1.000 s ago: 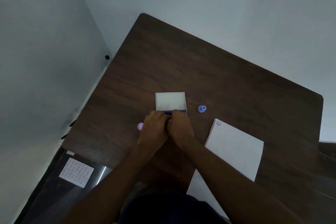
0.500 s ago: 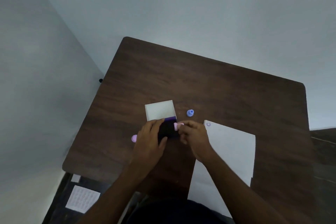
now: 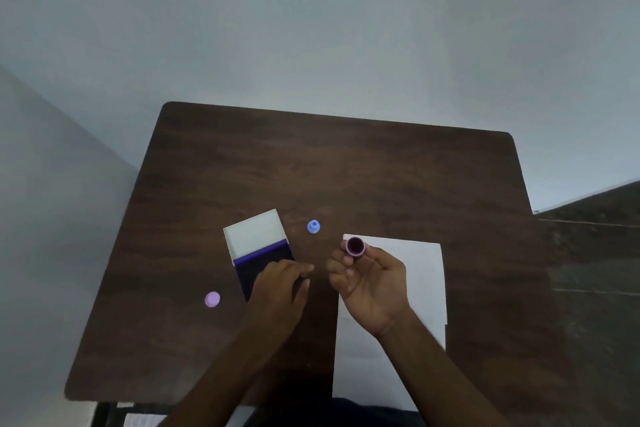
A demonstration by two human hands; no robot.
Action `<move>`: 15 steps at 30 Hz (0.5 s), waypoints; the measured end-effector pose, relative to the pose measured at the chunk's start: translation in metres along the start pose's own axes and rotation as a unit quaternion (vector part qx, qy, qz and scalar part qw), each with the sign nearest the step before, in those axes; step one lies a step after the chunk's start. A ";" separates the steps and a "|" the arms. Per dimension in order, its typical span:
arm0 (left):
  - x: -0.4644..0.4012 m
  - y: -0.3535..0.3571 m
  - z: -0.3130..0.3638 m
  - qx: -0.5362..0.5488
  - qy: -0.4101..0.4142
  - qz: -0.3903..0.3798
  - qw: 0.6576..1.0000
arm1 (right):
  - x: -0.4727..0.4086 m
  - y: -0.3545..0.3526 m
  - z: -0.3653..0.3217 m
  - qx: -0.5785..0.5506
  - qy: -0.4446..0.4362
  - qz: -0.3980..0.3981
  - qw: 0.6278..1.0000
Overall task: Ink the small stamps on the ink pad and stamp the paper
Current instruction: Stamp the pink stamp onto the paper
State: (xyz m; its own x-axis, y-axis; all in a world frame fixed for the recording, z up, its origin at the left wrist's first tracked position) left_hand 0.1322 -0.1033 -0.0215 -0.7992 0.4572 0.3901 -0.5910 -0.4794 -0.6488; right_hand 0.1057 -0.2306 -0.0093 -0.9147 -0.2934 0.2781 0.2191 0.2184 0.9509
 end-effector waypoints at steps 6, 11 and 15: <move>-0.018 0.025 -0.004 0.027 -0.063 -0.078 0.995 | 0.005 -0.007 -0.011 -0.023 -0.024 0.000 0.999; -0.030 0.031 0.003 0.028 -0.071 -0.093 0.993 | 0.009 -0.016 -0.018 -0.026 -0.038 0.012 0.999; -0.036 0.013 0.032 -0.012 0.058 -0.043 0.997 | 0.010 -0.024 -0.022 -0.036 -0.045 0.015 0.998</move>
State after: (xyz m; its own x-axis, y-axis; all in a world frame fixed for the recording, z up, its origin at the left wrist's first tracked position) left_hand 0.1494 -0.1501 -0.0228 -0.7264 0.5807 0.3676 -0.6531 -0.4167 -0.6323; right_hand 0.0988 -0.2595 -0.0262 -0.9334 -0.2024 0.2962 0.2677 0.1566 0.9507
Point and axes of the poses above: each hand's wrist, its own x-axis away from the middle knuckle, its own y-axis out of the palm, z = x × y, the point moved 8 cm from there along -x, towards the middle knuckle, and after that the axes turned 15 degrees about -z, right-handed, at the moved point
